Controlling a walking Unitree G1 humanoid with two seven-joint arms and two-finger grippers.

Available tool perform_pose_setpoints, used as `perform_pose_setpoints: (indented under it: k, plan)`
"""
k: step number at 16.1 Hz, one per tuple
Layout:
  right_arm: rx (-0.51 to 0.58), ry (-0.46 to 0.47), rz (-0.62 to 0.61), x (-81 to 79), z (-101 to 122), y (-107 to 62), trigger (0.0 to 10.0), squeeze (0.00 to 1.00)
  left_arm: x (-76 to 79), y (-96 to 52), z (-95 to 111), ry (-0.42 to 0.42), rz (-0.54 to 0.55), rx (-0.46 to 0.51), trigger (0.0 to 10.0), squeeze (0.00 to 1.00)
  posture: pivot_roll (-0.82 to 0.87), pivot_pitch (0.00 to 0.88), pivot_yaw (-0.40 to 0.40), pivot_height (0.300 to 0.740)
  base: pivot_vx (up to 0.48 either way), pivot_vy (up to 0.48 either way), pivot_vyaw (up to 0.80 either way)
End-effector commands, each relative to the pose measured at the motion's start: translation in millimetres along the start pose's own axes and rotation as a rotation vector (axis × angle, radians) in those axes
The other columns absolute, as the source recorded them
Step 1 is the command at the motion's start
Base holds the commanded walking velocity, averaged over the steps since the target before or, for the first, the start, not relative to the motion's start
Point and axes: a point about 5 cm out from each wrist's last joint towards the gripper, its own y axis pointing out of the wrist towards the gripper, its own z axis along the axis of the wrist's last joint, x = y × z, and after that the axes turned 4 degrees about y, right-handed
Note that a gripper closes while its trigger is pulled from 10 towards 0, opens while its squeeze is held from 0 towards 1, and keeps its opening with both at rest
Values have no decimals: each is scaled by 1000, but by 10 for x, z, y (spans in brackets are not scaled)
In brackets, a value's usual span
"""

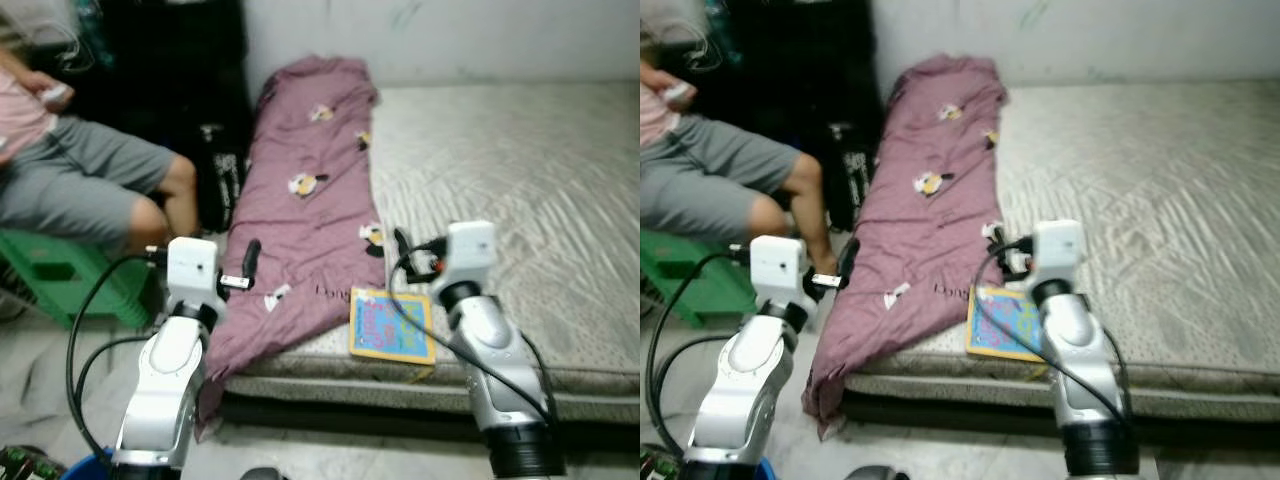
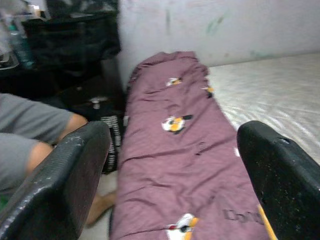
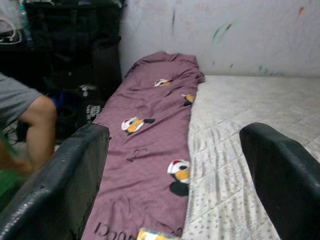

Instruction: Clean up the room

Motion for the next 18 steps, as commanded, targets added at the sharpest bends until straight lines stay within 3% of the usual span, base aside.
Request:
perform_pose_setpoints:
  k: [1, 6, 11, 18]
  plan:
    - [18, 13, -8, -43, 19, 49, 10000, 0, -98, 0, -48, 7, 35, -14, 10000, 0, -1, 0, 40, 740, 0, 0, 0]
    - [45, 37, -44, -16, 49, 91, 10000, 0, -81, -38, -58, -18, 7, -11, 10000, 0, 2, 0, 42, 740, 0, 0, 0]
    - [7, 41, -77, 42, -70, -93, 10000, 0, -73, -186, -116, -34, -30, -26, 10000, 0, -13, 0, 36, 740, 0, 0, -229]
    - [-14, -4, -61, 85, -53, -114, 10000, 0, 5, -272, -100, -52, -64, -33, 10000, 0, -8, 0, 14, 740, 319, 0, 0]
